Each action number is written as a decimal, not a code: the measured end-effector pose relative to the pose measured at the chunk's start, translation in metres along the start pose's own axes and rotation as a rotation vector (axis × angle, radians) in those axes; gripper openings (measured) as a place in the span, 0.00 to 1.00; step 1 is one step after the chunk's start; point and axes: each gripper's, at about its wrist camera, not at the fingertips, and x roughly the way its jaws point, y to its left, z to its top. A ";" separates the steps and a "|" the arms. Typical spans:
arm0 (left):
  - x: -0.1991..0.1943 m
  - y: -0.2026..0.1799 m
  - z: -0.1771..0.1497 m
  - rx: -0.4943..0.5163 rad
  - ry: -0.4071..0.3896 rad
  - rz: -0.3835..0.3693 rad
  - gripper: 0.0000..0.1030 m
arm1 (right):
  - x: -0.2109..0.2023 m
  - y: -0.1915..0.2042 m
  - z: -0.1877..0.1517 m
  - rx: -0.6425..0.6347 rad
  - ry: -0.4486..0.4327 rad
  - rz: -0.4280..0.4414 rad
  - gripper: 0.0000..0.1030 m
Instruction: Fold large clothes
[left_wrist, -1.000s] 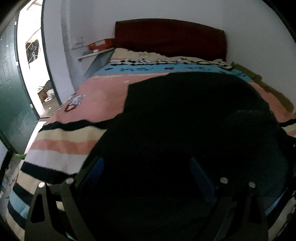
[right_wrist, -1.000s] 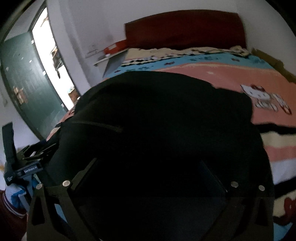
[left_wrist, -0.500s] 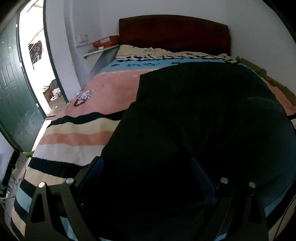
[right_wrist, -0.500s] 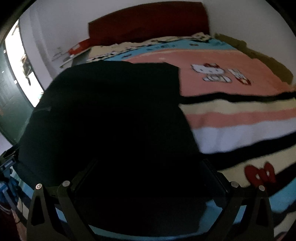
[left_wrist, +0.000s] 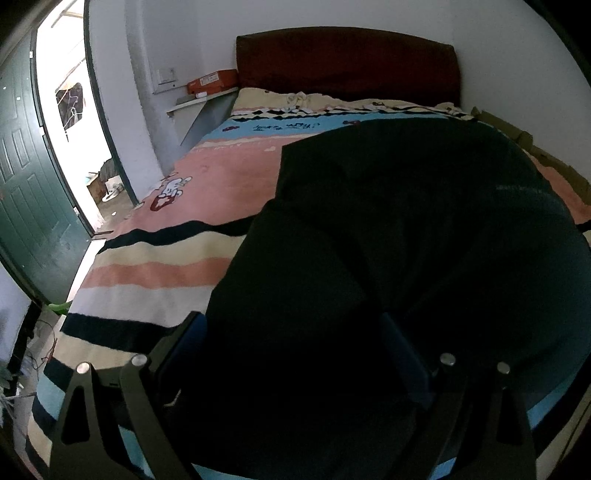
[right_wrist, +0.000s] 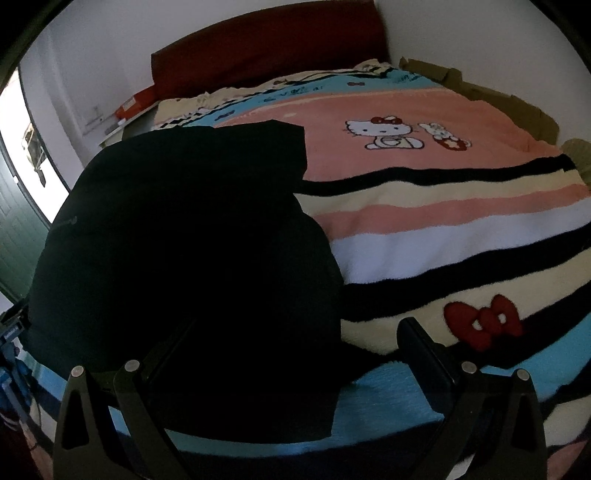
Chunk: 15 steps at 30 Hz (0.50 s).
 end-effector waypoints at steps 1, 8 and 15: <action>-0.001 0.001 0.000 0.001 0.000 0.000 0.92 | -0.001 0.001 0.000 0.000 -0.001 0.000 0.99; -0.006 0.024 0.002 -0.039 -0.002 -0.064 0.92 | -0.006 -0.003 -0.001 -0.001 -0.009 0.004 0.99; -0.013 0.074 0.003 -0.087 0.011 -0.044 0.92 | -0.020 -0.018 0.008 0.027 -0.041 -0.016 0.99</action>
